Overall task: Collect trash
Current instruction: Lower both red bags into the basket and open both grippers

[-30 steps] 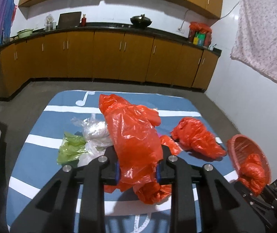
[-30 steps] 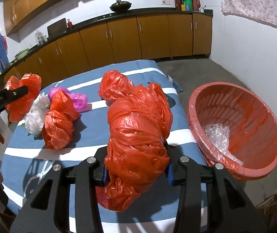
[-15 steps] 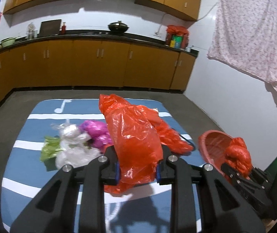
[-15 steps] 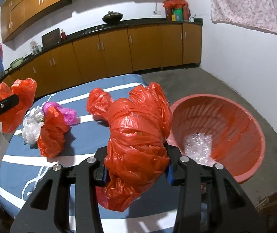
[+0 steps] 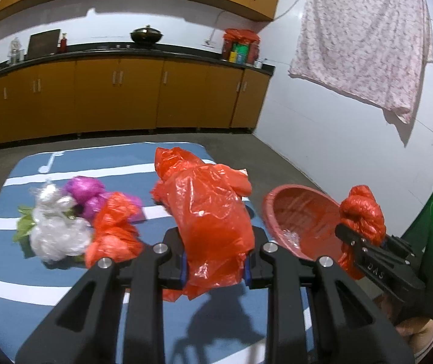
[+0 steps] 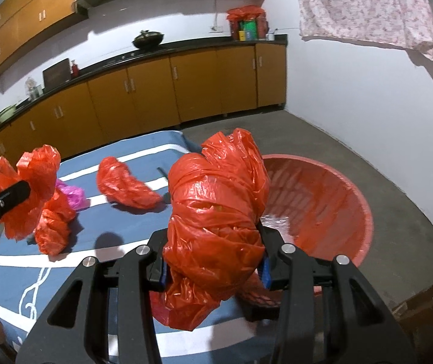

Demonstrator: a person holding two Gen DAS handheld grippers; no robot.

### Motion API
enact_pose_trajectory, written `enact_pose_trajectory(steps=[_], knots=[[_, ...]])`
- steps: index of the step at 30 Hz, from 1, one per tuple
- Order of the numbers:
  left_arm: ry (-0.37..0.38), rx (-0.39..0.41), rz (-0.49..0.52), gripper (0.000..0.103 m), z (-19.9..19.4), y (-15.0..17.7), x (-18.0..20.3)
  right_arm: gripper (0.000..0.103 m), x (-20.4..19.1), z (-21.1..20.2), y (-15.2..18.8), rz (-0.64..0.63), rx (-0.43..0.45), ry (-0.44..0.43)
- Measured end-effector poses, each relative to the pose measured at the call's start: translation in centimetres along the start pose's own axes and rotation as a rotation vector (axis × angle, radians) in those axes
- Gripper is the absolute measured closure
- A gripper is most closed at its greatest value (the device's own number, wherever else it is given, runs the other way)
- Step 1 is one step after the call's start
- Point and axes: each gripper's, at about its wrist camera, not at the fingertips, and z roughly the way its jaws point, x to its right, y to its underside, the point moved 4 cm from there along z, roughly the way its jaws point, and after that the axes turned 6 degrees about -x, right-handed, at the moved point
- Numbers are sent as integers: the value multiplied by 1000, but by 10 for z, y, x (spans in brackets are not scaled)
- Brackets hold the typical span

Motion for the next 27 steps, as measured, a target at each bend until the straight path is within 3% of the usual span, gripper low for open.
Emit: enact_pose_trajectory(steps=[27], knots=[[175, -102, 166, 77, 88, 6, 115, 60, 91, 13, -22, 124, 23, 80]])
